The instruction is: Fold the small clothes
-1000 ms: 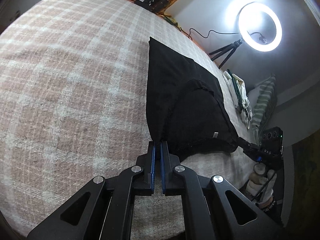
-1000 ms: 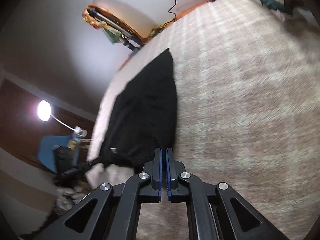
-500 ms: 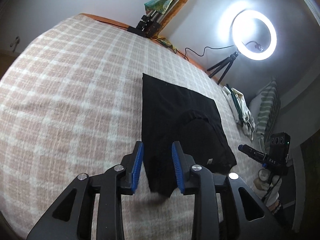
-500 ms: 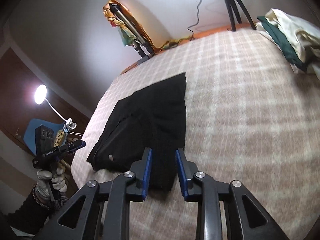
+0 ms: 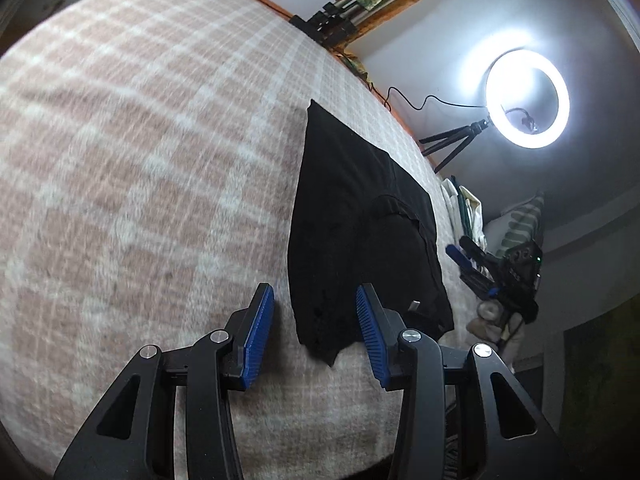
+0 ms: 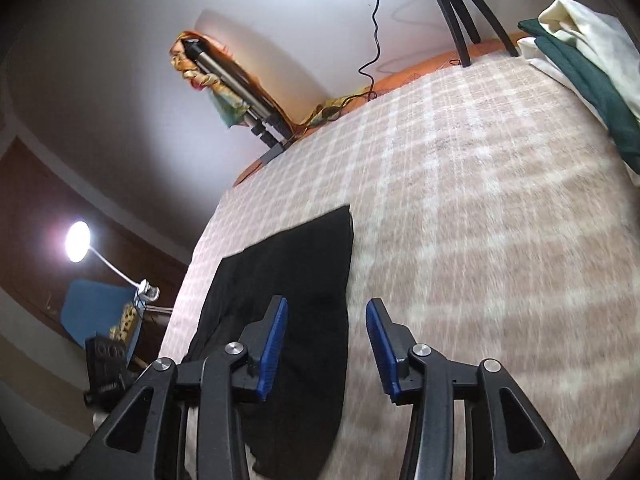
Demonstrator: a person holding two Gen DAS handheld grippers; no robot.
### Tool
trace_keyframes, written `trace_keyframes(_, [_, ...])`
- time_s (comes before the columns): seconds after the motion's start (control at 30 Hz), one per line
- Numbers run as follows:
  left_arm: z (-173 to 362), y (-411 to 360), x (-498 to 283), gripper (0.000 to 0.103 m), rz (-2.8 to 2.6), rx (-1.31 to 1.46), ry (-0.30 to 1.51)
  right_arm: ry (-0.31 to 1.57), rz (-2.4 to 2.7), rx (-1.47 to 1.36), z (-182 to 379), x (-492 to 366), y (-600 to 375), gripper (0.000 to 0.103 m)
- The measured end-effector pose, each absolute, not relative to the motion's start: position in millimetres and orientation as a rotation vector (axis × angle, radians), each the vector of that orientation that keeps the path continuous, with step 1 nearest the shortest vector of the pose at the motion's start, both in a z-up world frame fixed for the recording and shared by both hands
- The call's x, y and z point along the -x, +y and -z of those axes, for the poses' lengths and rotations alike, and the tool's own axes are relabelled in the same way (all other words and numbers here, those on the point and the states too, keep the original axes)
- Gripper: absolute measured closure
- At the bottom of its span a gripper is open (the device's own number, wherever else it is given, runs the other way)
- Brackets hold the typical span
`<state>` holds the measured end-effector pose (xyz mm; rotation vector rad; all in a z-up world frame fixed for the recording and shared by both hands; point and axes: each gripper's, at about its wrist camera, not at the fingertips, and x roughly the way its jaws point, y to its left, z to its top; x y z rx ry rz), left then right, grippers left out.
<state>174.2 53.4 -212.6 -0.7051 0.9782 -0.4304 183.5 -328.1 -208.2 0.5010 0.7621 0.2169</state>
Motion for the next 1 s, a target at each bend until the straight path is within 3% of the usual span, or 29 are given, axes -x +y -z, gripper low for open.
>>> trace_keyframes(0.2, [219.5, 53.7, -170.7, 0.061, 0.445, 0.772, 0.987, 0.771, -0.213, -0.495, 206.9, -214.6, -330.0, 0.048])
trace_keyframes(0.5, [230.5, 54.4, -174.9, 0.061, 0.490, 0.887, 0.964, 0.808, -0.227, -0.547, 218.9, -255.0, -338.7, 0.049])
trace_keyframes(0.8, [225.7, 29.9, -183.0, 0.061, 0.539, 0.815, 0.953, 0.819, -0.269, -0.545, 224.3, -283.2, -321.0, 0.049])
trace_keyframes(1.0, [226.0, 23.2, -180.8, 0.068, 0.560, 0.784, 0.955, 0.838, -0.290, -0.546, 227.7, -289.1, -314.5, 0.057])
